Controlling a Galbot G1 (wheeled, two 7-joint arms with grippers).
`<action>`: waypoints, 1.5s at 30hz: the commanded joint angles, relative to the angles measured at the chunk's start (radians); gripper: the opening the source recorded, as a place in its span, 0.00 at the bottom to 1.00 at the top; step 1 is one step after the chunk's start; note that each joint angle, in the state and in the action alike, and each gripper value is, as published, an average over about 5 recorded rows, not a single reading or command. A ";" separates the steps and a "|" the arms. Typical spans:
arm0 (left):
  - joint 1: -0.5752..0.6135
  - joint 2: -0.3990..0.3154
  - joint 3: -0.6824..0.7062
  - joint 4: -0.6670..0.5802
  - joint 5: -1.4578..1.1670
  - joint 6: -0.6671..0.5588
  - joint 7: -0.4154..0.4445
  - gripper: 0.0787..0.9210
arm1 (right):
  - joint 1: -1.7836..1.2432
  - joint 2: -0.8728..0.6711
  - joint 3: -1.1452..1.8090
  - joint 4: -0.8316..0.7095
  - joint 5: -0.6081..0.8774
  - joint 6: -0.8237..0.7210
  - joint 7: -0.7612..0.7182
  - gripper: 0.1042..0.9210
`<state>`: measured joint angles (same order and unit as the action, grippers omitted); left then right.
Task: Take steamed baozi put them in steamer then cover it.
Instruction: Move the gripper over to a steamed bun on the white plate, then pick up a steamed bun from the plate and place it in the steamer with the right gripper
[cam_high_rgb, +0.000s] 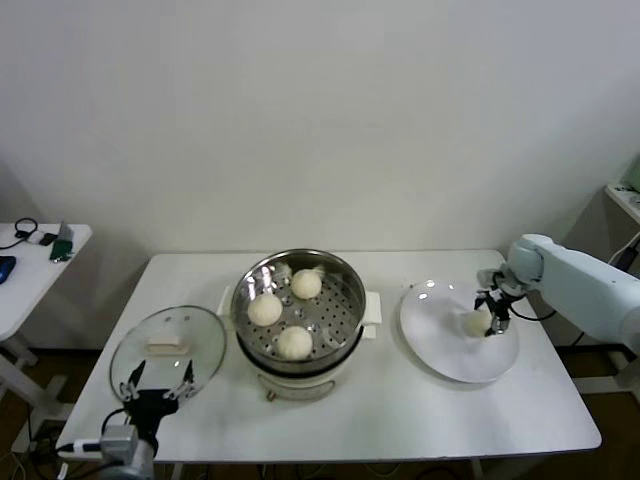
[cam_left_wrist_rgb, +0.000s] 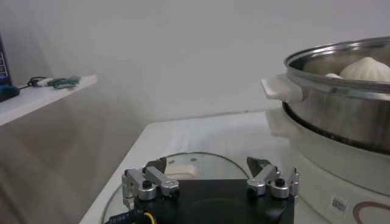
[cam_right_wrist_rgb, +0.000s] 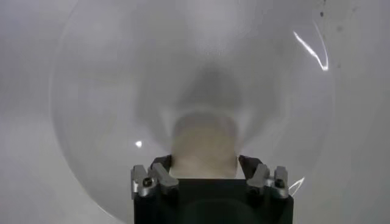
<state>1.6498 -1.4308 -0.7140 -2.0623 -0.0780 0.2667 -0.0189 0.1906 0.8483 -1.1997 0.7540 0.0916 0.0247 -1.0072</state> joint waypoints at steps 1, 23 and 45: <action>0.001 0.001 -0.001 -0.001 -0.001 0.001 0.000 0.88 | 0.034 -0.001 -0.024 0.015 0.016 -0.004 -0.009 0.75; -0.018 0.021 0.013 -0.012 -0.016 0.000 0.001 0.88 | 1.084 0.136 -0.669 0.706 0.835 -0.245 -0.020 0.73; -0.043 0.041 0.004 -0.017 -0.059 0.007 0.005 0.88 | 0.618 0.472 -0.508 0.621 0.705 -0.370 0.171 0.73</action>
<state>1.6082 -1.3903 -0.7106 -2.0782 -0.1332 0.2725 -0.0143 0.9718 1.1978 -1.7128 1.4227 0.8695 -0.3059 -0.8892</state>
